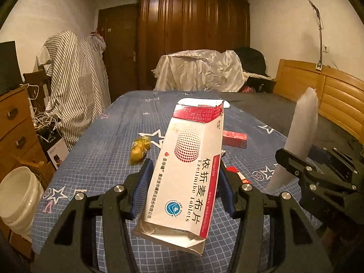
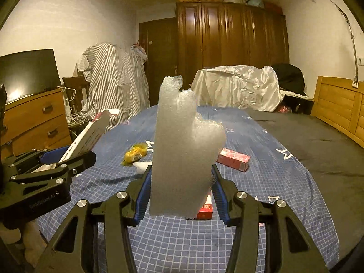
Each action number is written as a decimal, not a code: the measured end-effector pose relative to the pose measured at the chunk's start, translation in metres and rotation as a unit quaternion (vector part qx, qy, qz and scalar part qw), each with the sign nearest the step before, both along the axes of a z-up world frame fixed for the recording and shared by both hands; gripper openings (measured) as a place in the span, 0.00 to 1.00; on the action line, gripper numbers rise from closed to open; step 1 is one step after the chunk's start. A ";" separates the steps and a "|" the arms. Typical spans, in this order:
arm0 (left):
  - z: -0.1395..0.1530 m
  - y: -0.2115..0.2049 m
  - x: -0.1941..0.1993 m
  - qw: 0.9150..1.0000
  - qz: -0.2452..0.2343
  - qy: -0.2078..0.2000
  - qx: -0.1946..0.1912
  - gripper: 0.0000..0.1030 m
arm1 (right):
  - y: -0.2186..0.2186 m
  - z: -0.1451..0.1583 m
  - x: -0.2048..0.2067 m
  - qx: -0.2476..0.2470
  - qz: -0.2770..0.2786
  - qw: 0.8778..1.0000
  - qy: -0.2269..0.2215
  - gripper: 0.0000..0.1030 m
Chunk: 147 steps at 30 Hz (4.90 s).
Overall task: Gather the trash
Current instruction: 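Carry the medicine box and foam piece toward the white bucket, then open both tools to drop the box and foam into the bucket, then move both tools back over the bed, then grasp the white snack wrapper with left tool while right tool grasps the paper cup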
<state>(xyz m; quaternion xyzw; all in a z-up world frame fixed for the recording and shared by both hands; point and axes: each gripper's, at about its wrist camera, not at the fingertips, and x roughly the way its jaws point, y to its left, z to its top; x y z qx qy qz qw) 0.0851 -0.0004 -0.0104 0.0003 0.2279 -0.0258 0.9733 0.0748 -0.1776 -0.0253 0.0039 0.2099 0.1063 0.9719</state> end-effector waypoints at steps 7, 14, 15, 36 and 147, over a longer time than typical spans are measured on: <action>0.008 0.014 -0.005 1.000 0.016 -0.009 0.003 0.50 | 0.007 0.018 0.005 -0.004 0.013 1.000 -0.010 0.49; 0.025 0.060 -0.008 0.998 0.065 -0.020 0.000 0.50 | 0.057 0.046 0.020 -0.010 0.067 0.997 -0.021 0.49; 0.028 0.071 -0.009 0.997 0.077 -0.022 0.001 0.51 | 0.067 0.049 0.023 -0.008 0.078 0.997 -0.020 0.49; 0.062 0.281 -0.064 0.958 0.288 -0.008 0.007 0.51 | 0.351 0.118 0.061 -0.009 0.308 0.951 0.019 0.49; -0.093 0.089 0.061 0.973 0.017 0.218 -0.073 0.78 | -0.022 -0.117 0.056 0.045 0.116 0.965 0.230 0.58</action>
